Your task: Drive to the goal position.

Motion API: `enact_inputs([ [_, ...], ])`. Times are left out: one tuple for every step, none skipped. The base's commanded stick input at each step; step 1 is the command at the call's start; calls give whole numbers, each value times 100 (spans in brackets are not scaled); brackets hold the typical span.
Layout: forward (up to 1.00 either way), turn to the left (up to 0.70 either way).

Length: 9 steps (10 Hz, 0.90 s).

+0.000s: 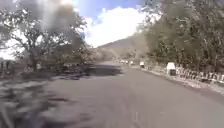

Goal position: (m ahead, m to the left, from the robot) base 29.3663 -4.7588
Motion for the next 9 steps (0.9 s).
enact_inputs([
  [70,0],
  [70,0],
  [70,0],
  [70,0],
  [70,0],
  [70,0],
  [70,0],
  [70,0],
  [70,1],
])
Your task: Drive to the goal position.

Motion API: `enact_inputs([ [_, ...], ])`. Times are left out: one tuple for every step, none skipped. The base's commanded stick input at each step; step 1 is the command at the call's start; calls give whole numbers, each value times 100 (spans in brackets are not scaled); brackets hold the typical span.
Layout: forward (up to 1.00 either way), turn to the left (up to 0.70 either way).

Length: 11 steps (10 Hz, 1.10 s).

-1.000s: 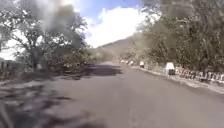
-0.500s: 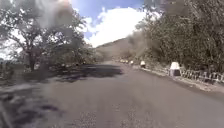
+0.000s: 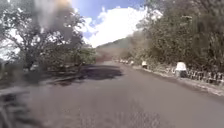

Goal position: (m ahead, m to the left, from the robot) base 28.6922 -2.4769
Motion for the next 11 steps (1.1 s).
enact_inputs([
  [70,2],
  [70,2],
  [70,3],
  [70,34],
  [70,32],
  [70,29],
  [70,2],
  [70,2],
  [70,0],
  [70,0],
  [70,0],
])
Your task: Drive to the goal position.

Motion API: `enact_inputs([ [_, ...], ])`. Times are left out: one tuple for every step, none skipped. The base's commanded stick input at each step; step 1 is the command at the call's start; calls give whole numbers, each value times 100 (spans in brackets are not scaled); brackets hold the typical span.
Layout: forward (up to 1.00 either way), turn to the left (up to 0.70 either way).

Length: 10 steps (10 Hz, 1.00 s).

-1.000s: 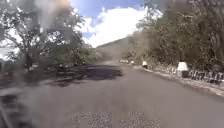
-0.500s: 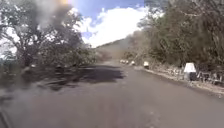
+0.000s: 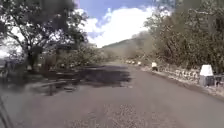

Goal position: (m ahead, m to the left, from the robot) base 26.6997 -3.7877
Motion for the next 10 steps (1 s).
enact_inputs([
  [70,0],
  [70,0],
  [70,0],
  [70,0],
  [70,0],
  [70,0],
  [70,0],
  [70,0],
  [70,0],
  [70,0],
])
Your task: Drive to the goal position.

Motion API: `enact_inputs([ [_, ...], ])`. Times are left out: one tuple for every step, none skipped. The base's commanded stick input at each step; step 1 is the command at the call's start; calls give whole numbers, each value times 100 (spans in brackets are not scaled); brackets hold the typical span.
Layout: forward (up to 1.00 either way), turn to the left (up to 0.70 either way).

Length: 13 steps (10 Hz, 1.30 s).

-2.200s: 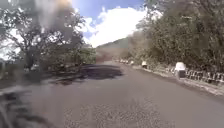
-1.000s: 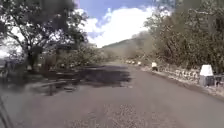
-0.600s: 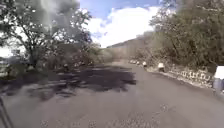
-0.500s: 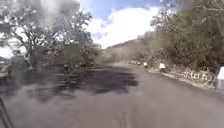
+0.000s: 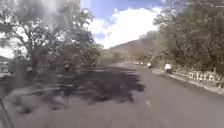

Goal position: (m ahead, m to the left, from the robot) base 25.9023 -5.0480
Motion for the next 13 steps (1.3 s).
enact_inputs([
  [70,0],
  [70,0],
  [70,0],
  [70,0],
  [70,0],
  [70,0],
  [70,0],
  [70,0],
  [70,0],
  [70,0],
  [70,0],
  [70,0],
  [70,0],
])
